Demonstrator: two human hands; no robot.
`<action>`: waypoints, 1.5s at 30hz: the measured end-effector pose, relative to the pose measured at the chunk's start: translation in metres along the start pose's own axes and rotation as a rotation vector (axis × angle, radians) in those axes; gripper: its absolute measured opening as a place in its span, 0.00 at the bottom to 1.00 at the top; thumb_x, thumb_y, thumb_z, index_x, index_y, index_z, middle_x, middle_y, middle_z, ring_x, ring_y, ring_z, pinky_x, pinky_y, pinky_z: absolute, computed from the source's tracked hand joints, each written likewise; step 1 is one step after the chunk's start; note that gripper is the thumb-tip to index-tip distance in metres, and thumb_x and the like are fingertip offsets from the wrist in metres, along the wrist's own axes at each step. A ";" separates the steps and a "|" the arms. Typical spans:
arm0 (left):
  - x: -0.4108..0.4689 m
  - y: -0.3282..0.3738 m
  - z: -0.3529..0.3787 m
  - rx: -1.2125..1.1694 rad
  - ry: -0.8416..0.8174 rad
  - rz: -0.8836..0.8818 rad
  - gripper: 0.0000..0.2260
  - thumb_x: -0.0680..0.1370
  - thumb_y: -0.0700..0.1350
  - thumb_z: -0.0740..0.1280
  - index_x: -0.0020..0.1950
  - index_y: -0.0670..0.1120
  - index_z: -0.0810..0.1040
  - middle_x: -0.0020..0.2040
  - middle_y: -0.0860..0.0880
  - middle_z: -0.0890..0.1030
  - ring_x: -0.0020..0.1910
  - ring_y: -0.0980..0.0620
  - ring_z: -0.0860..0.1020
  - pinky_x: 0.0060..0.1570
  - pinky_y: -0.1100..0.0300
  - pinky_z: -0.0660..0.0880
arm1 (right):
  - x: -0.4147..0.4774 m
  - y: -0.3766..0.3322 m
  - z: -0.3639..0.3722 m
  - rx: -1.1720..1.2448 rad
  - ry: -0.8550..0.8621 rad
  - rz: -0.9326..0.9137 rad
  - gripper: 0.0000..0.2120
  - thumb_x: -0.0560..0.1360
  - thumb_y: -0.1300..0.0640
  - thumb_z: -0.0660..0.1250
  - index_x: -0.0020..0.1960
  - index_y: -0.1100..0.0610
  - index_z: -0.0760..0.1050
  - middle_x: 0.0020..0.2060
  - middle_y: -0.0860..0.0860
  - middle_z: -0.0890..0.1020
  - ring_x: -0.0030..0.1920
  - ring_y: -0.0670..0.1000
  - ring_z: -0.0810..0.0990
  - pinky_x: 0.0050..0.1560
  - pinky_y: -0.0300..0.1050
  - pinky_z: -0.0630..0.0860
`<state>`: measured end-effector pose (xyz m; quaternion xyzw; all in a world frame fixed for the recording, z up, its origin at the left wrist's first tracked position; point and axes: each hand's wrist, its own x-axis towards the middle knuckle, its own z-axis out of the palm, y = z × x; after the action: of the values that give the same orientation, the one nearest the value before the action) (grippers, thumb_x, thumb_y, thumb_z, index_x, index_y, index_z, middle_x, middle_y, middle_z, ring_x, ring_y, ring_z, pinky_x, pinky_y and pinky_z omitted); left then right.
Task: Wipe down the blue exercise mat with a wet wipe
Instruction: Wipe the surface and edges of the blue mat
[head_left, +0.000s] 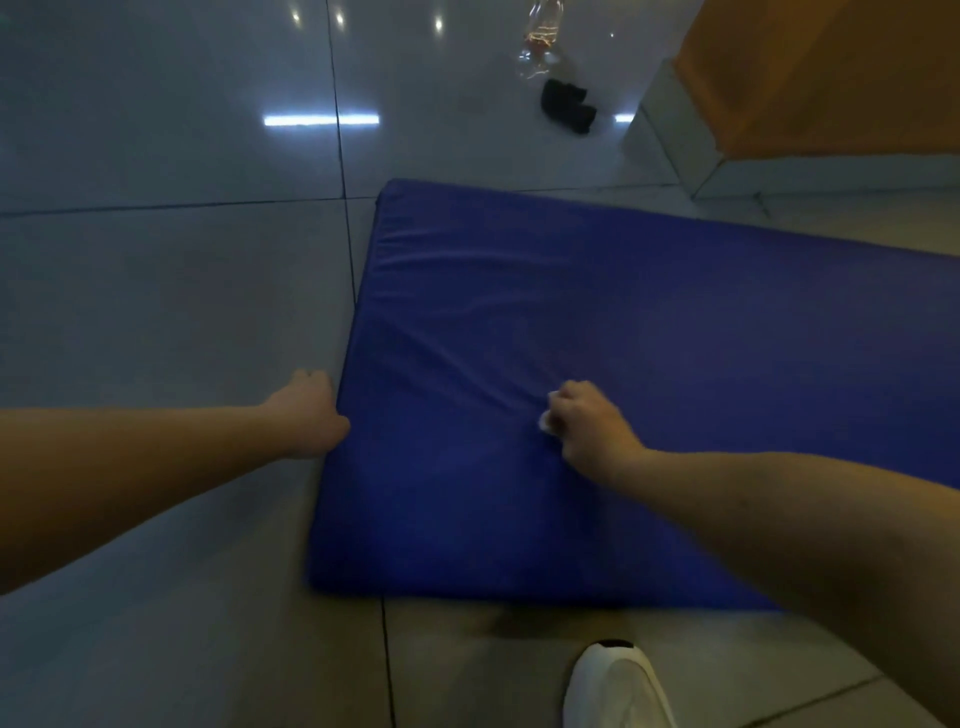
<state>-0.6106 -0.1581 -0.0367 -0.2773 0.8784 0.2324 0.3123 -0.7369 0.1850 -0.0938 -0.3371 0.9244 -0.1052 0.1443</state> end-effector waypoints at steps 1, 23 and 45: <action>0.000 0.005 0.001 0.013 0.021 0.029 0.22 0.81 0.46 0.64 0.72 0.40 0.65 0.69 0.41 0.67 0.57 0.46 0.73 0.56 0.54 0.73 | -0.006 0.020 -0.005 -0.030 0.026 0.104 0.11 0.76 0.65 0.67 0.39 0.55 0.69 0.43 0.51 0.70 0.49 0.58 0.71 0.48 0.49 0.69; -0.004 0.015 0.015 0.171 -0.073 0.094 0.27 0.80 0.53 0.64 0.76 0.43 0.65 0.74 0.43 0.59 0.69 0.42 0.68 0.70 0.49 0.69 | 0.040 -0.010 -0.001 0.017 0.093 -0.109 0.10 0.74 0.70 0.64 0.45 0.56 0.71 0.47 0.53 0.74 0.51 0.56 0.68 0.52 0.57 0.73; -0.001 0.031 0.019 0.277 -0.086 0.061 0.28 0.80 0.54 0.63 0.76 0.44 0.62 0.75 0.40 0.58 0.71 0.39 0.65 0.71 0.47 0.67 | 0.033 -0.012 0.024 0.106 0.190 0.009 0.07 0.79 0.67 0.65 0.48 0.56 0.77 0.50 0.47 0.69 0.54 0.53 0.66 0.59 0.53 0.76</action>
<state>-0.6220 -0.1234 -0.0422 -0.1944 0.8959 0.1299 0.3777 -0.7453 0.1521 -0.1194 -0.3135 0.9285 -0.1846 0.0742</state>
